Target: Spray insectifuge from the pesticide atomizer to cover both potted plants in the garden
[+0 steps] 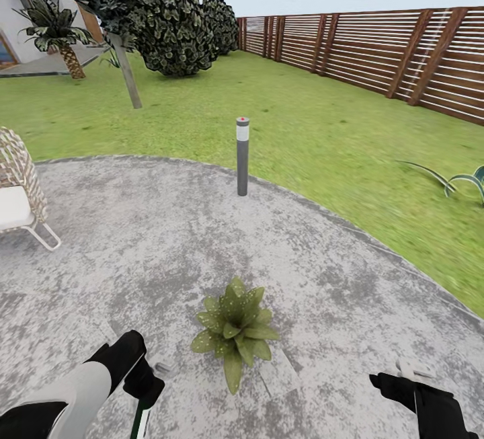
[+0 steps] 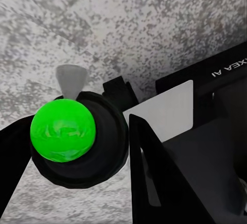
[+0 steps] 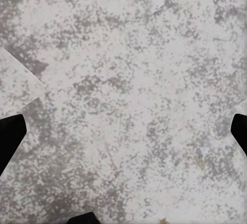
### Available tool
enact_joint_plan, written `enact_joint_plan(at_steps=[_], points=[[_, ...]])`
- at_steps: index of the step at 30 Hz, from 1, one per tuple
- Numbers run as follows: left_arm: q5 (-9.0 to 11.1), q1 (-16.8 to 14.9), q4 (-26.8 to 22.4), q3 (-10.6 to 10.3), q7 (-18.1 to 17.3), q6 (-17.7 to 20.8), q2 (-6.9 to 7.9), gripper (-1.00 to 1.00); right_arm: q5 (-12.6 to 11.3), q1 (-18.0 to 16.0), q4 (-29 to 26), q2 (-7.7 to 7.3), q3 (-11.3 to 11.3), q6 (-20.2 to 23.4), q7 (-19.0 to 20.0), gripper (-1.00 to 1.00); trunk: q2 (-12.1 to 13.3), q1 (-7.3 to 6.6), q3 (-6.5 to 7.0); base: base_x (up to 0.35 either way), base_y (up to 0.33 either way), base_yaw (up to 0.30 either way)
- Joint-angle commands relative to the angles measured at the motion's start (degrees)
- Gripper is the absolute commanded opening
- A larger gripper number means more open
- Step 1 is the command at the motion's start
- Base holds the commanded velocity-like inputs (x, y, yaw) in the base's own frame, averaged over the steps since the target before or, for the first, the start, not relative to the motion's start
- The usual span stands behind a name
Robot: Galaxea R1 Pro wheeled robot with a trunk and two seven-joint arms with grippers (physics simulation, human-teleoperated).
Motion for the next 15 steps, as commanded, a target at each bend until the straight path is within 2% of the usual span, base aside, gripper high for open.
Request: enact_joint_plan(at_steps=[1,15], points=[[-0.52,0.00,-0.08,0.19,-0.43,0.22,0.00,-1.00,0.50,-0.06,-0.10,0.03,-0.21,0.09,0.51,1.00,-0.02,0.00,-0.04,0.000,-0.007,0.000],[-0.55,0.00,0.01,0.19,-0.43,0.13,0.00,-1.00,0.50,-0.06,-0.15,-0.03,-0.21,0.09,0.57,1.00,-0.02,0.00,-0.04,0.000,0.000,0.000]])
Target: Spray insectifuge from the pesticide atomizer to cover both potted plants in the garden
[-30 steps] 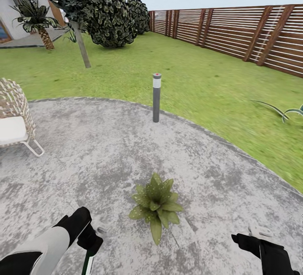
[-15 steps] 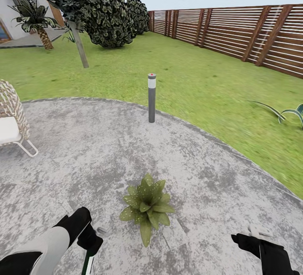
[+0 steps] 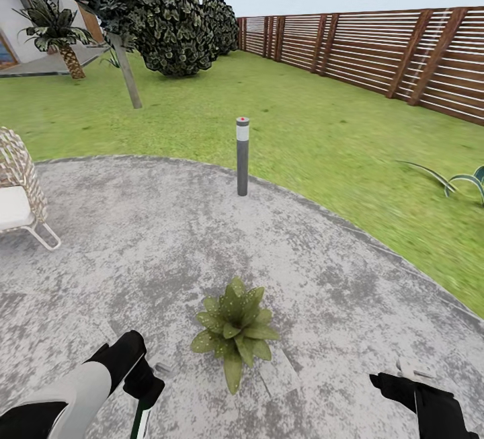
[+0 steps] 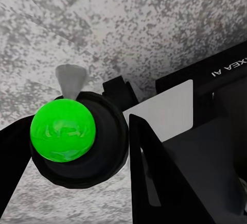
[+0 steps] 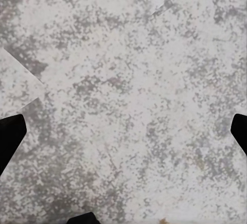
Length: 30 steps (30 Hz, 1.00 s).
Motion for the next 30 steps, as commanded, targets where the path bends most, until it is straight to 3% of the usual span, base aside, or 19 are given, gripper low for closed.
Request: enact_joint_plan(at_steps=[1,15,30], points=[[-0.53,0.00,-0.14,0.19,-0.43,0.25,-0.04,-1.00,0.50,-0.06,-0.11,0.03,-0.20,0.09,0.51,1.00,-0.02,0.00,-0.04,0.000,0.000,0.000],[-0.57,0.00,-0.20,0.19,-0.43,0.22,-0.01,-1.00,0.50,-0.06,-0.06,0.06,-0.20,0.09,0.46,1.00,-0.02,0.00,-0.04,0.000,0.000,0.009],[-0.49,0.00,-0.54,0.17,-0.43,0.22,-0.06,-1.00,0.50,-0.06,-0.06,0.11,-0.15,0.09,0.45,1.00,-0.02,0.00,-0.04,0.000,0.000,0.165]])
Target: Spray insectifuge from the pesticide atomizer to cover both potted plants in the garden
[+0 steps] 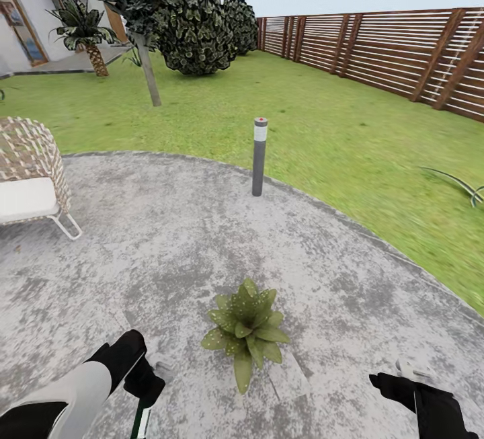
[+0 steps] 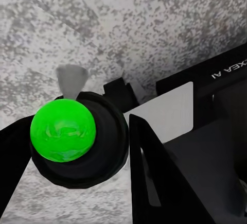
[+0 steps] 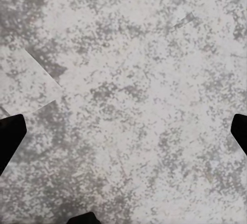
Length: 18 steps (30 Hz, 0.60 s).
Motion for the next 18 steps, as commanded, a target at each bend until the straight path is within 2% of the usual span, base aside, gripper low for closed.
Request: enact_joint_plan(at_steps=[1,8,12,18], points=[[-0.52,0.00,-0.21,0.16,-0.43,0.22,-0.05,-1.00,0.50,-0.06,-0.11,0.03,-0.22,0.10,0.51,1.00,-0.02,0.00,-0.05,0.000,-0.026,0.019],[-0.52,0.00,-0.42,0.11,-0.43,0.26,-0.12,-1.00,0.50,-0.06,-0.11,-0.05,-0.26,0.10,0.57,1.00,-0.02,0.00,-0.05,0.000,-0.236,0.034],[-0.57,0.00,-0.39,0.11,-0.43,0.30,-0.12,-1.00,0.50,-0.06,-0.18,-0.05,-0.26,0.10,0.60,1.00,-0.02,0.00,-0.05,0.000,-0.161,0.215],[-0.52,0.00,-0.39,0.04,-0.43,0.30,-0.12,-1.00,0.50,-0.06,-0.13,-0.05,-0.26,0.10,0.60,1.00,-0.02,0.00,-0.05,0.000,-0.022,0.249]])
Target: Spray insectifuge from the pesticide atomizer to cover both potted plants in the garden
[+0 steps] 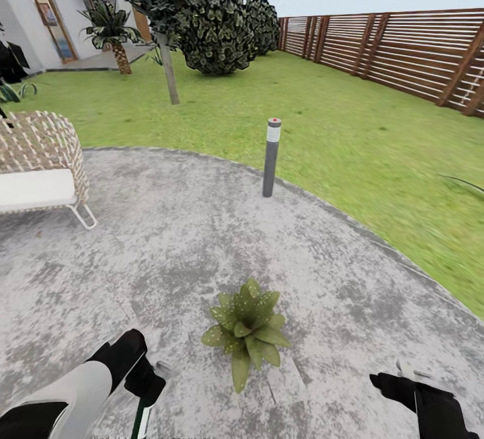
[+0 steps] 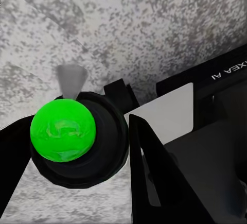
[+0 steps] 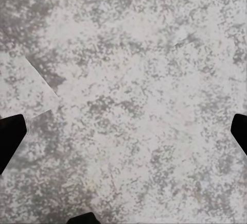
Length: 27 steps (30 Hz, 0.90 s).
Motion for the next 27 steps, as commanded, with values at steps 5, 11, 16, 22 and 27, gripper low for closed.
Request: enact_joint_plan(at_steps=[5,11,16,22,27], points=[[-0.50,-0.01,-0.18,0.37,-0.42,0.21,-0.01,-1.00,0.49,-0.06,-0.14,0.03,-0.20,0.10,0.51,1.00,-0.02,0.00,-0.05,0.000,-0.028,0.151],[-0.47,-0.01,-0.18,0.25,-0.43,0.21,-0.01,-1.00,0.49,-0.06,-0.17,-0.02,-0.20,0.10,0.51,1.00,-0.02,0.00,-0.05,0.056,-0.296,0.006],[-0.44,-0.01,-0.18,0.24,-0.43,0.21,-0.01,-1.00,0.49,-0.06,-0.17,-0.02,-0.20,0.10,0.51,1.00,-0.02,0.00,-0.05,0.073,-0.336,0.042],[-0.44,-0.01,-0.18,0.24,-0.45,0.21,-0.32,-1.00,0.49,-0.06,-0.17,0.00,-0.20,0.10,0.51,1.00,-0.02,0.00,-0.05,0.130,-0.321,0.219],[-0.44,-0.01,-0.02,0.72,-0.44,0.17,-0.36,-1.00,0.49,-0.06,-0.17,0.01,-0.20,0.10,0.50,1.00,-0.02,0.00,-0.05,0.078,-0.100,0.255]])
